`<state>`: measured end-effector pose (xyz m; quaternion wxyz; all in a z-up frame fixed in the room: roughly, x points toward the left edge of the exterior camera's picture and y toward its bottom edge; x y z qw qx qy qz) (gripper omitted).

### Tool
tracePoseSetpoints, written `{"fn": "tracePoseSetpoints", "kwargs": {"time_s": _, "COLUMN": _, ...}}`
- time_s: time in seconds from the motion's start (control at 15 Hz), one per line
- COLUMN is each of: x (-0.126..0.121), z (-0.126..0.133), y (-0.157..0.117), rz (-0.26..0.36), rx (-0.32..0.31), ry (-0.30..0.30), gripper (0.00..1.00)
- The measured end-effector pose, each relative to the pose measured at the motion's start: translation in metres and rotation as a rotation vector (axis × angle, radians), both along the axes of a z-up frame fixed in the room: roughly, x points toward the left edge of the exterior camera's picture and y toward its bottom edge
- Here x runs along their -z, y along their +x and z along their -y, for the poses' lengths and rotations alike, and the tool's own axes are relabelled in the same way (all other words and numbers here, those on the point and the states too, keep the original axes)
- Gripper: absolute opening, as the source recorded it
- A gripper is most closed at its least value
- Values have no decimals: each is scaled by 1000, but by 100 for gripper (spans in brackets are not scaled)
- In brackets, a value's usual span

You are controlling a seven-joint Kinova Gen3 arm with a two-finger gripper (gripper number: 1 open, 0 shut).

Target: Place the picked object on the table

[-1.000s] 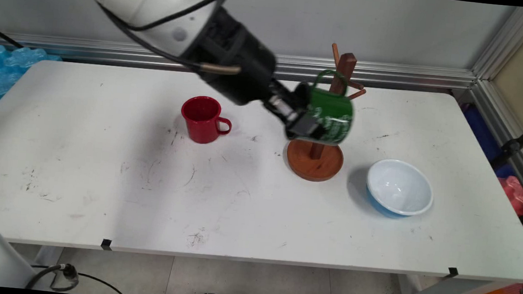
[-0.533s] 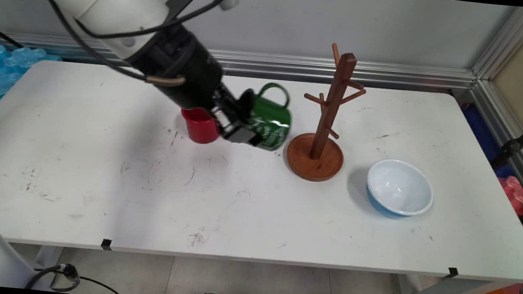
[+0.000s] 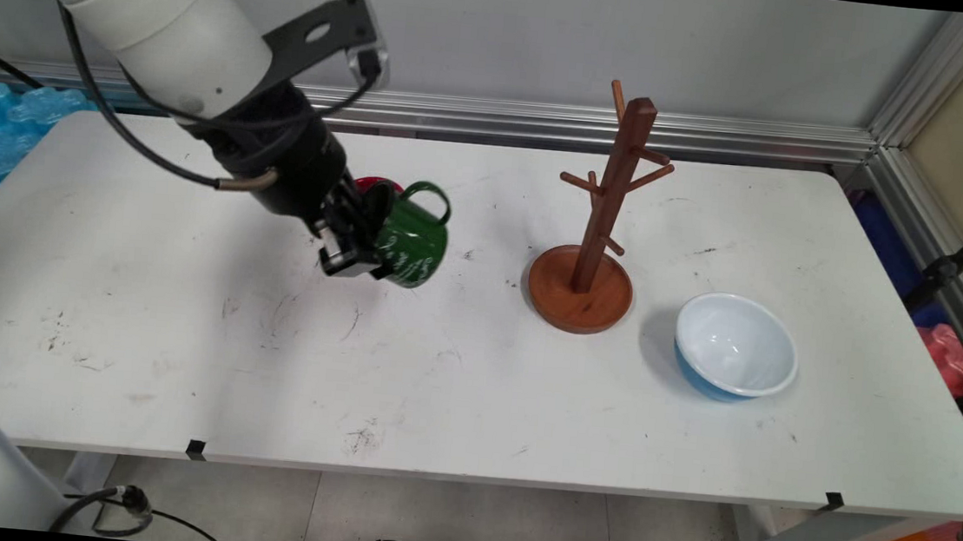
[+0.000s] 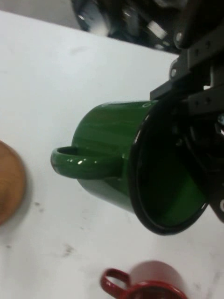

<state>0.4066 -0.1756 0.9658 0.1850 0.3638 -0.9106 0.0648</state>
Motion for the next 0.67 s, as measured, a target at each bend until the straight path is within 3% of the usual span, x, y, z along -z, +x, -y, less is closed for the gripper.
{"fn": "tracePoseSetpoints", "kwargs": {"time_s": 0.27, "x": 18, "z": 2, "y": 2, "rz": 122, "rx": 19, "ry": 42, "gripper": 0}}
{"fn": "tracePoseSetpoints", "kwargs": {"time_s": 0.67, "x": 46, "z": 6, "y": -4, "rz": 262, "rx": -7, "ry": 108, "gripper": 0}}
